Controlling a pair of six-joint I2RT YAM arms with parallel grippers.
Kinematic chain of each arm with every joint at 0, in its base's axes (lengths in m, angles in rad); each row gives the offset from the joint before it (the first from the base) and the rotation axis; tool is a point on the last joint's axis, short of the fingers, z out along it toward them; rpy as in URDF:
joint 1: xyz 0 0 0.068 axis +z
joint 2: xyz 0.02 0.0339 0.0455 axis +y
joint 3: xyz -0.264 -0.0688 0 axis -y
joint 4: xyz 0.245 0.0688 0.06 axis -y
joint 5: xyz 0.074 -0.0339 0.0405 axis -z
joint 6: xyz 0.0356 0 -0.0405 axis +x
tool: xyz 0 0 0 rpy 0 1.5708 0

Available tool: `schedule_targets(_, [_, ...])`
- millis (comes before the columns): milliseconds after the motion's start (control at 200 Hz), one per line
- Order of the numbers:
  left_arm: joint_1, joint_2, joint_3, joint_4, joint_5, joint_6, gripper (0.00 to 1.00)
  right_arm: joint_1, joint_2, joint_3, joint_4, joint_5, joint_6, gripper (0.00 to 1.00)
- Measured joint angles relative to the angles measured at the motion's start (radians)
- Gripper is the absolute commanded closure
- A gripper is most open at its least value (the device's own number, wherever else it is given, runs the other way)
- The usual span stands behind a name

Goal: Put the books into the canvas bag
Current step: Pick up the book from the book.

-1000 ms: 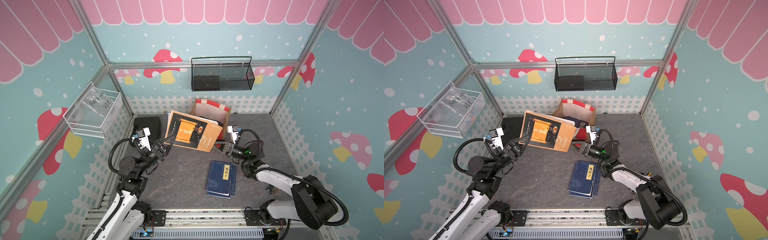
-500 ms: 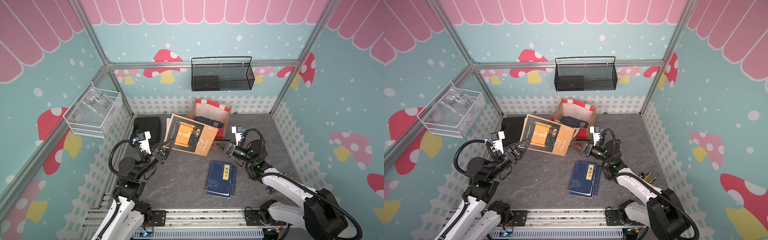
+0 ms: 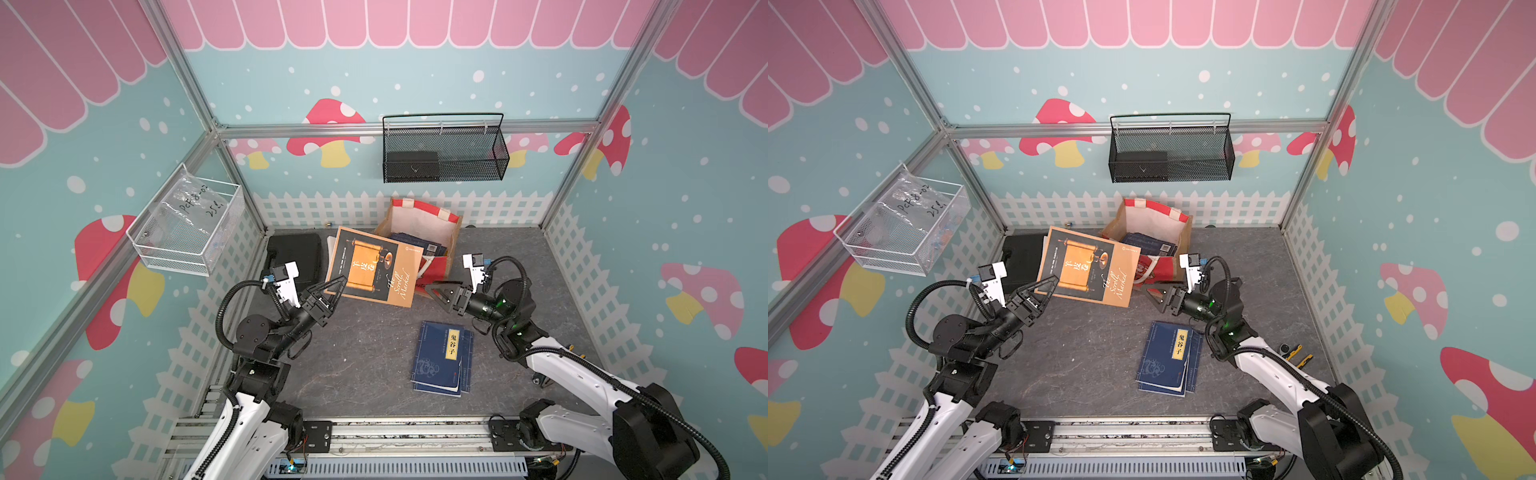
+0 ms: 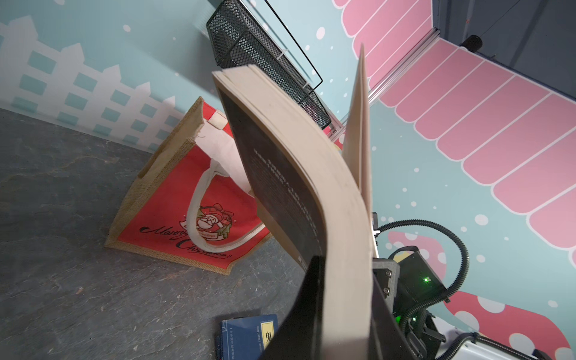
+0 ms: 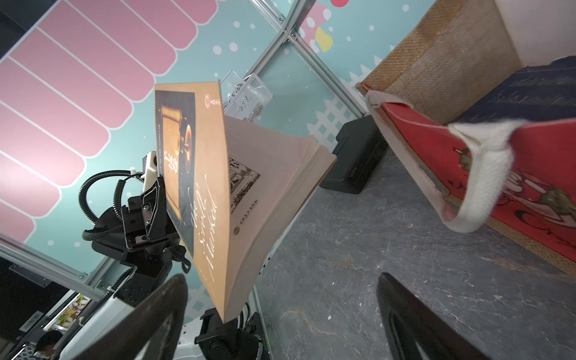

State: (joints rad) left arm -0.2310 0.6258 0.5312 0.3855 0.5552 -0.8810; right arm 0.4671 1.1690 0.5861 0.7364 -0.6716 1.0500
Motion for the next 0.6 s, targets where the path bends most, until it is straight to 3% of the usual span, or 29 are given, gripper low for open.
schedule_targets(455, [0.0, 0.1, -0.039, 0.264, 0.112, -0.137, 1.0, 0.025, 0.172, 0.071, 0.331, -0.105, 0.175, 0.07])
schedule_targets(600, [0.001, 0.103, -0.043, 0.294, 0.112, -0.138, 1.0, 0.025, 0.2, 0.077, 0.464, -0.123, 0.263, 0.19])
